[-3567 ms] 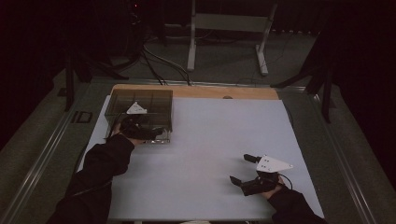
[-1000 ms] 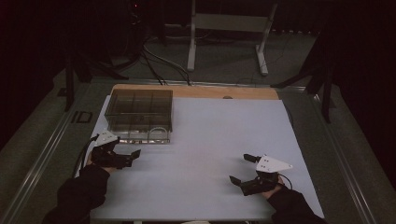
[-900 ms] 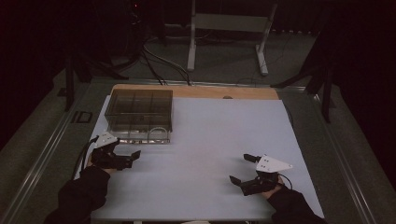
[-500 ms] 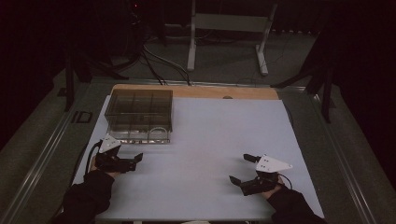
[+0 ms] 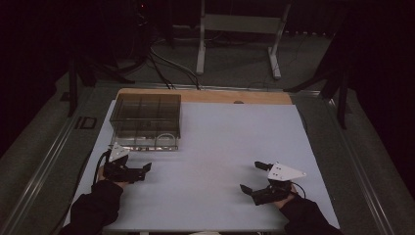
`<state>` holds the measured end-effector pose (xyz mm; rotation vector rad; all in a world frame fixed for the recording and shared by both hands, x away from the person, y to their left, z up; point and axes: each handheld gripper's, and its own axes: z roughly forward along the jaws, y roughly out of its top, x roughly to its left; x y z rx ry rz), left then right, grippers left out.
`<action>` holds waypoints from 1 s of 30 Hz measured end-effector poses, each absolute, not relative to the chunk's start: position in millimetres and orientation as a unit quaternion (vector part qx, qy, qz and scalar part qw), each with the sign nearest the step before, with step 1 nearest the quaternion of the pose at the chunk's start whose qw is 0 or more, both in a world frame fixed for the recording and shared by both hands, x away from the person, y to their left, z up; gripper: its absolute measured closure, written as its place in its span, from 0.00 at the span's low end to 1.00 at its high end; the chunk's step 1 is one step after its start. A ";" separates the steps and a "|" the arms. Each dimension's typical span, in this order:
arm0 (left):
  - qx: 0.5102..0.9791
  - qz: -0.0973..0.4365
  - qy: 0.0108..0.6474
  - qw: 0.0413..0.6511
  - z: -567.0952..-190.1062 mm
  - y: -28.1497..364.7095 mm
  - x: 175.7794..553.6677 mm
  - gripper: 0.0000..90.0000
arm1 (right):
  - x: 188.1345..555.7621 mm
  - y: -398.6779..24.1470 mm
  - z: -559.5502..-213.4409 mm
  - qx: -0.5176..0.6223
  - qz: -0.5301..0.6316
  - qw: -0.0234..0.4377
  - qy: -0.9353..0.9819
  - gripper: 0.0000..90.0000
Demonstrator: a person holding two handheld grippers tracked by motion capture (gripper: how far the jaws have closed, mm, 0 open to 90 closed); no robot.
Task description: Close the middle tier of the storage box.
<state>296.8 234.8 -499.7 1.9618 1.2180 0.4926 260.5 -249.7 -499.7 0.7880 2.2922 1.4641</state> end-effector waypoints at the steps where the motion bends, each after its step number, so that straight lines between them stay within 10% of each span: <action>1: 0.769 0.193 0.478 0.379 -500.7 234.7 296.9 0.02 | 260.4 -249.6 -499.7 0.275 0.510 0.154 0.800 0.02; 14: 0.760 0.221 0.493 0.363 -502.0 239.8 296.6 0.07 | 261.0 -249.9 -500.0 0.275 0.509 0.155 0.800 0.02; 30: 0.759 0.247 0.487 0.355 -502.7 240.6 293.7 0.49 | 260.7 -249.0 -499.8 0.272 0.508 0.157 0.802 0.02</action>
